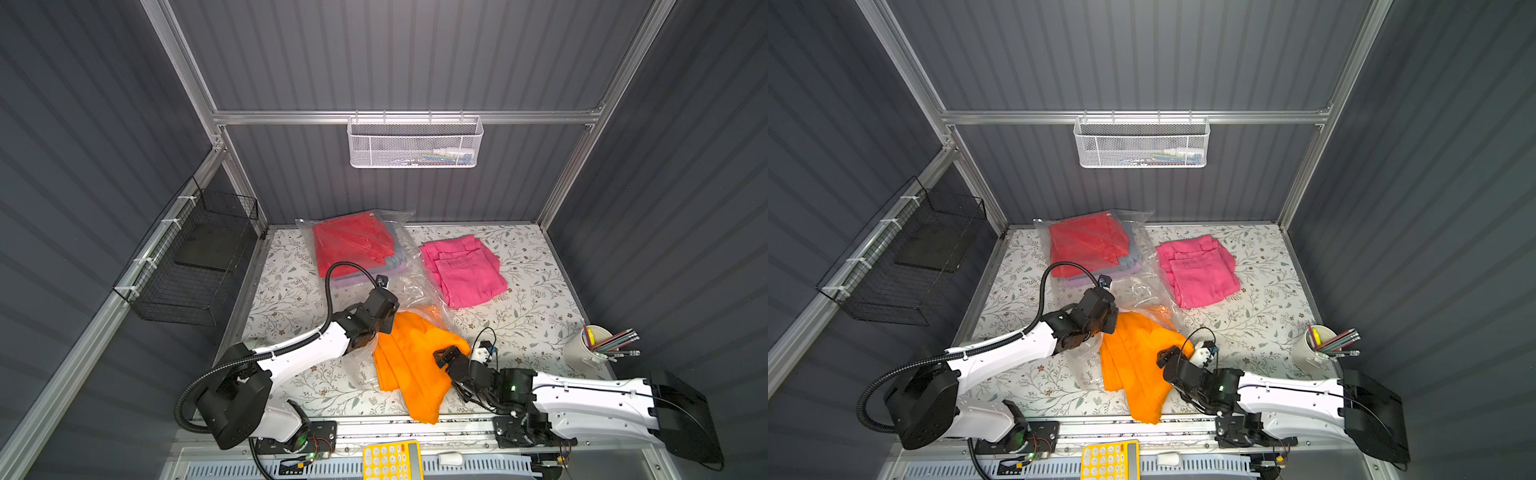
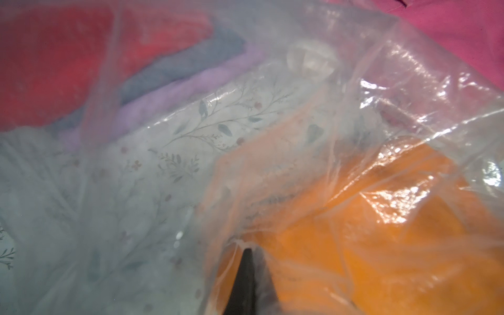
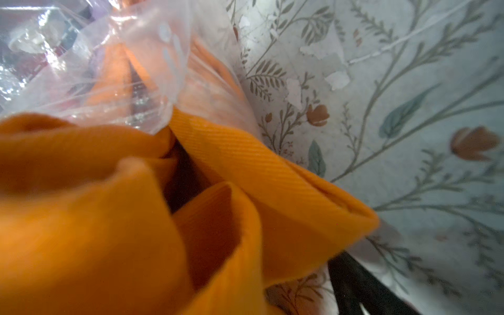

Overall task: Take the trousers out of the vacuum bag
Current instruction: Take out the trousers from the vacuum bag.

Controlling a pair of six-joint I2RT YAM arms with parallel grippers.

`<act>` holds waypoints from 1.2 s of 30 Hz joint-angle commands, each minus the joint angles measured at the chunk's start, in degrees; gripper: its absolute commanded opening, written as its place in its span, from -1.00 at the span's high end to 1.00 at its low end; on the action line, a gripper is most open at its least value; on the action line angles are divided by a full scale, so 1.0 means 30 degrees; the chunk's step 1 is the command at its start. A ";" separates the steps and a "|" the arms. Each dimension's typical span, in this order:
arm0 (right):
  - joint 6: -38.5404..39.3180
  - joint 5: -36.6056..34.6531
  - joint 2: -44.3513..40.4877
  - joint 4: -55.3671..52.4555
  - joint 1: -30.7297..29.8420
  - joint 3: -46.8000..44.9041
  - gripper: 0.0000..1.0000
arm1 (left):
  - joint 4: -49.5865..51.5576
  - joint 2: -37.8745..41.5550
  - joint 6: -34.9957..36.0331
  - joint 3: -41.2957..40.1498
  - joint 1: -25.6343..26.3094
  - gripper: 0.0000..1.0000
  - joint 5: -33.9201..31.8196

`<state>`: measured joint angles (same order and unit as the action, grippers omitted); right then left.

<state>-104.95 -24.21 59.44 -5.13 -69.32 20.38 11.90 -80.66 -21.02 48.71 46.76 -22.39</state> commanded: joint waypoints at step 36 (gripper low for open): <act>0.7230 -0.0547 -0.2466 0.3085 0.0442 0.1694 1.00 | 0.0172 0.0320 -0.0097 0.0178 -0.0120 1.00 -0.0125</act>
<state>-85.80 -26.85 53.19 1.93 -68.01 21.82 12.45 -79.83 -21.08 48.71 46.76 -22.44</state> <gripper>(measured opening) 0.200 0.046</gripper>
